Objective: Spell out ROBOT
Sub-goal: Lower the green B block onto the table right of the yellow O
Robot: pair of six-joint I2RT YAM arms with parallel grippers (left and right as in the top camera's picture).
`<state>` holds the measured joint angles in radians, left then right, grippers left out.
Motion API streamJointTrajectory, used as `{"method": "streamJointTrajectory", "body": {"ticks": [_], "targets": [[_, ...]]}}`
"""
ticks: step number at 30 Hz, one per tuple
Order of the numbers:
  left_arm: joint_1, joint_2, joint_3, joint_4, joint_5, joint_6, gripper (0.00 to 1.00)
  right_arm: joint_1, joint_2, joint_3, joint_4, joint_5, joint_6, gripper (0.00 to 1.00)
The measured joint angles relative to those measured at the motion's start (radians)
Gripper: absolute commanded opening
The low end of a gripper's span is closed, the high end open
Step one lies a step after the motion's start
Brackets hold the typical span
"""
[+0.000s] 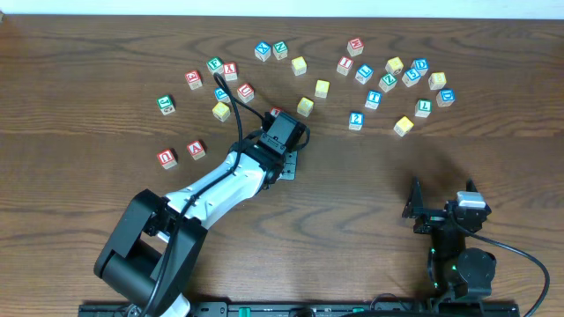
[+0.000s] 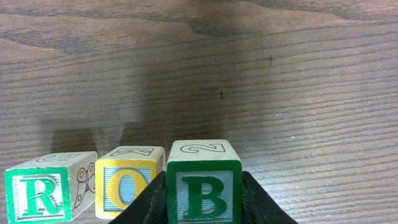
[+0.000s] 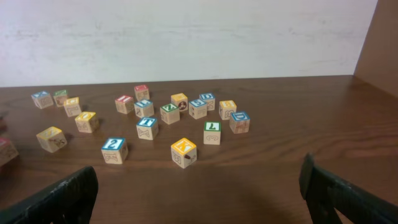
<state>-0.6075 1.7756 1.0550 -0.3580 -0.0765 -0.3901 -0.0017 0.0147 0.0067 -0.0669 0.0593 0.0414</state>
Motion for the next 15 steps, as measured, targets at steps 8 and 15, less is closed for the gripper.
{"method": "streamJointTrajectory", "body": {"ticks": [8,15], "targets": [[0.0,0.0,0.0,-0.006,0.004,0.002,0.08,0.0,0.0,0.0,0.0,0.0,0.0,0.99],[0.0,0.001,0.0,-0.017,0.004,0.003,0.08,0.0,0.0,0.0,0.0,0.0,0.0,0.99]]}}
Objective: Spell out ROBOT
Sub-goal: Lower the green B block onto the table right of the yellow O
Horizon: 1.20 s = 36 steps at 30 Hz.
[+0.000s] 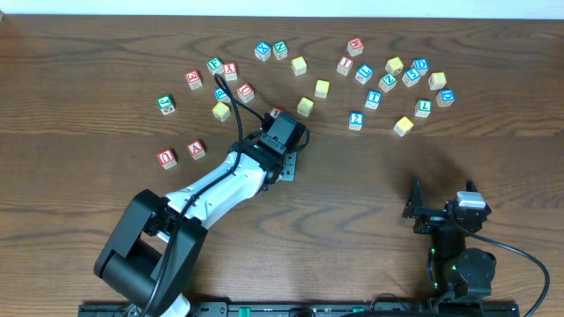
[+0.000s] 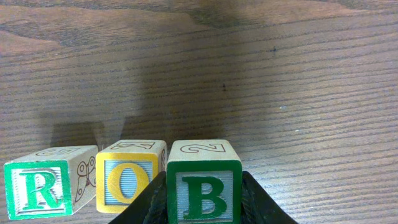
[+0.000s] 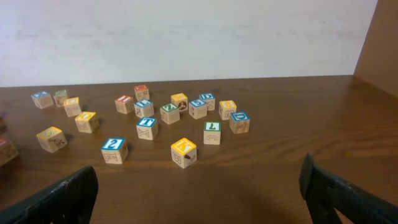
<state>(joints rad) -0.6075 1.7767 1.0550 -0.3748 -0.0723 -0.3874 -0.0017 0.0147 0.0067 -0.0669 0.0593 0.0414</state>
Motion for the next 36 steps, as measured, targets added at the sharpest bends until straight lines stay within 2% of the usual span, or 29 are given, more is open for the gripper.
{"method": "streamJointTrajectory", "body": {"ticks": [36], "targets": [[0.0,0.045,0.0,0.024,0.034,0.03,0.09,0.0,0.0,0.0,0.0,0.0,0.0,0.99]]}}
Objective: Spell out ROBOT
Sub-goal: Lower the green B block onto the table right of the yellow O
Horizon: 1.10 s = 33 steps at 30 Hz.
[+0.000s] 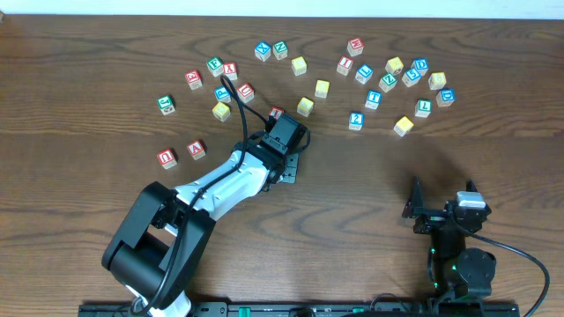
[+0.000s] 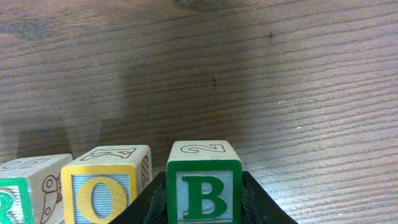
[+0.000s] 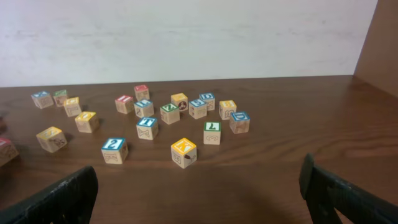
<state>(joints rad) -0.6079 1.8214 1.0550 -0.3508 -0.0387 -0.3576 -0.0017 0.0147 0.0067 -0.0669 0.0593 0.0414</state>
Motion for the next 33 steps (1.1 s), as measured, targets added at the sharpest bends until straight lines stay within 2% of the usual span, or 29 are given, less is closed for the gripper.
{"method": "streamJointTrajectory", "body": {"ticks": [4,8,9,10,18,28,33], "targets": [[0.0,0.0,0.0,0.0,0.0,0.0,0.1,0.0,0.0,0.0,0.0,0.0,0.0,0.99],[0.0,0.0,0.0,0.0,0.0,0.0,0.17,0.0,0.0,0.0,0.0,0.0,0.0,0.99],[0.0,0.0,0.0,0.0,0.0,0.0,0.22,0.0,0.0,0.0,0.0,0.0,0.0,0.99],[0.0,0.0,0.0,0.0,0.0,0.0,0.24,0.0,0.0,0.0,0.0,0.0,0.0,0.99],[0.0,0.0,0.0,0.0,0.001,0.0,0.26,0.0,0.0,0.0,0.0,0.0,0.0,0.99],[0.0,0.0,0.0,0.0,0.007,0.006,0.37,0.0,0.0,0.0,0.0,0.0,0.0,0.99],[0.0,0.0,0.0,0.0,0.008,0.015,0.38,0.0,0.0,0.0,0.0,0.0,0.0,0.99]]}}
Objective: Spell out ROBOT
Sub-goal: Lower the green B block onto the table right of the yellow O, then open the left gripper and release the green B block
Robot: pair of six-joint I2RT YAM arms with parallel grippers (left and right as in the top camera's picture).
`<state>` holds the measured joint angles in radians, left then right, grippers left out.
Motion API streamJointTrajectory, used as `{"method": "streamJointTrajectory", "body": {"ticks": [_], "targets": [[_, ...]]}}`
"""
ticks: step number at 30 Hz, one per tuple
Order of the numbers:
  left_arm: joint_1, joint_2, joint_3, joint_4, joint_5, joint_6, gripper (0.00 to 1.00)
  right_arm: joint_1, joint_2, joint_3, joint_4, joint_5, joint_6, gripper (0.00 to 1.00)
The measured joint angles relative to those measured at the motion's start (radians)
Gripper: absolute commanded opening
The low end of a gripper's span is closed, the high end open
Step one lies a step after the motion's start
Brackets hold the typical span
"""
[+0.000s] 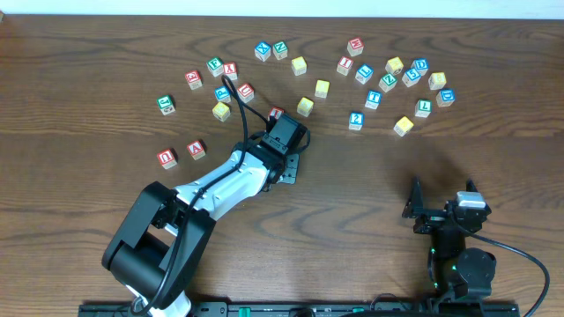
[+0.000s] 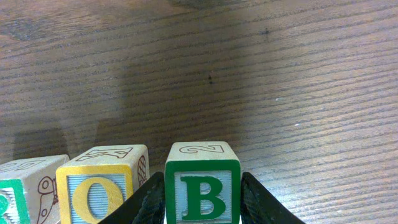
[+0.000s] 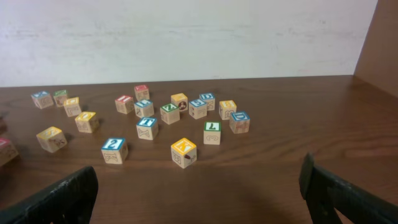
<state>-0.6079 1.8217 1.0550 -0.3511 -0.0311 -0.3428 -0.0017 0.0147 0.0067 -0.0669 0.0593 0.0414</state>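
Note:
In the left wrist view my left gripper (image 2: 202, 208) is shut on the green B block (image 2: 202, 183), its black fingers (image 2: 148, 202) pressed to both sides. Left of B sits the yellow O block (image 2: 99, 185), with a narrow gap between them, and the green R block (image 2: 28, 190) shows partly at the frame's edge. From overhead the left gripper (image 1: 280, 141) covers these blocks at mid table. My right gripper (image 3: 199, 193) stands open near the front right (image 1: 441, 216), holding nothing.
Several loose letter blocks lie scattered along the back of the table, among them a yellow one (image 3: 184, 152), a blue one (image 3: 114, 150) and a green L (image 3: 212, 132). Red blocks (image 1: 166, 158) sit at the left.
In the left wrist view the B block and the O block have shifted slightly; the R block has slid a little further out of frame. My right gripper is unchanged.
My left gripper held the B block beside R and O throughout. At first all of R was in the wrist view; it then moved leftward in frame until only part shows. The right arm stayed parked and open.

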Motion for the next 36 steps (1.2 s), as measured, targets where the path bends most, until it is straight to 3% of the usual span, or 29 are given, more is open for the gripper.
{"method": "streamJointTrajectory", "body": {"ticks": [7,36], "targets": [[0.0,0.0,0.0,0.0,0.0,0.003,0.43,0.0,0.0,0.0,0.0,0.0,0.0,0.99],[0.0,0.0,0.0,-0.019,0.0,0.003,0.43,0.0,0.0,0.0,0.0,0.0,0.0,0.99]]}}
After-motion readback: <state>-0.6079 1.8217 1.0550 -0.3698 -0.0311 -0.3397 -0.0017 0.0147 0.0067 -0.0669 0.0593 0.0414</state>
